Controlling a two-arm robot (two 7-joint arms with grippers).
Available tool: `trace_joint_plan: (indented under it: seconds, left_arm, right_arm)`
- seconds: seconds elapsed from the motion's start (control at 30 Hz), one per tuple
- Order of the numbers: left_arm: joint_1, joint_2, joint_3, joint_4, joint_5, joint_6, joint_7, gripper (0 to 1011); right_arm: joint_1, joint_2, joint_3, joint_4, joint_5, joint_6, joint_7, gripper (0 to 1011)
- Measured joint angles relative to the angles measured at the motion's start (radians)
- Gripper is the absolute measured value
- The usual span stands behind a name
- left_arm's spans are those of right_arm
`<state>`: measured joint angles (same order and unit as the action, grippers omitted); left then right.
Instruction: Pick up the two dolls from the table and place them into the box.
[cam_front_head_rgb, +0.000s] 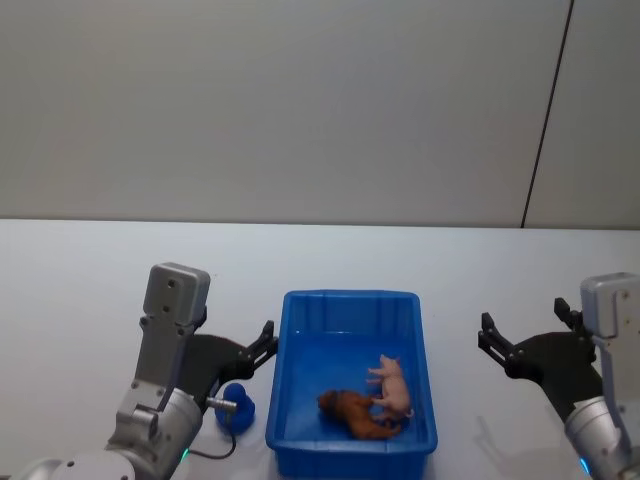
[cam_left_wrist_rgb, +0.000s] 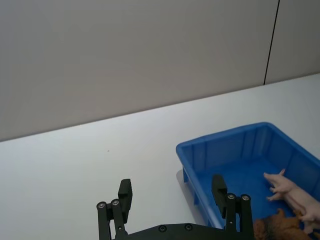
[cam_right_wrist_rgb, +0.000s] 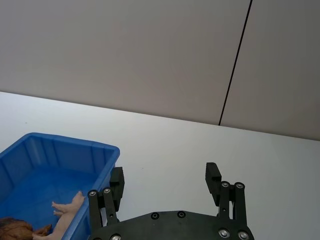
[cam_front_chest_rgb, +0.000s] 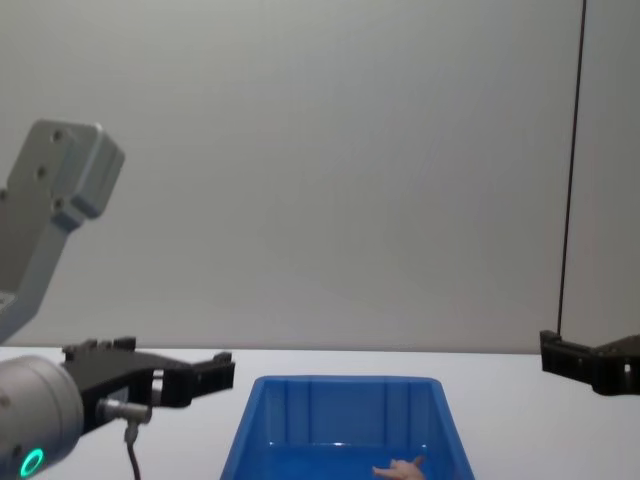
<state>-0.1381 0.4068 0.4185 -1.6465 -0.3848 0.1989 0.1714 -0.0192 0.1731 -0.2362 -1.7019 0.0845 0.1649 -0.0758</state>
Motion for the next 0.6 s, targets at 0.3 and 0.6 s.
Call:
trace_joint_plan:
  seconds: [0.3, 0.6]
  left_arm:
    - [-0.005, -0.012, -0.006, 0.035, -0.017, 0.072, 0.006, 1001]
    - [-0.026, -0.03, -0.012, 0.08, -0.024, 0.122, 0.002, 1001]
  right_arm:
    - [-0.001, 0.0, 0.0, 0.0, 0.0, 0.0, -0.001, 1001]
    - [-0.001, 0.0, 0.0, 0.0, 0.0, 0.0, -0.001, 1001]
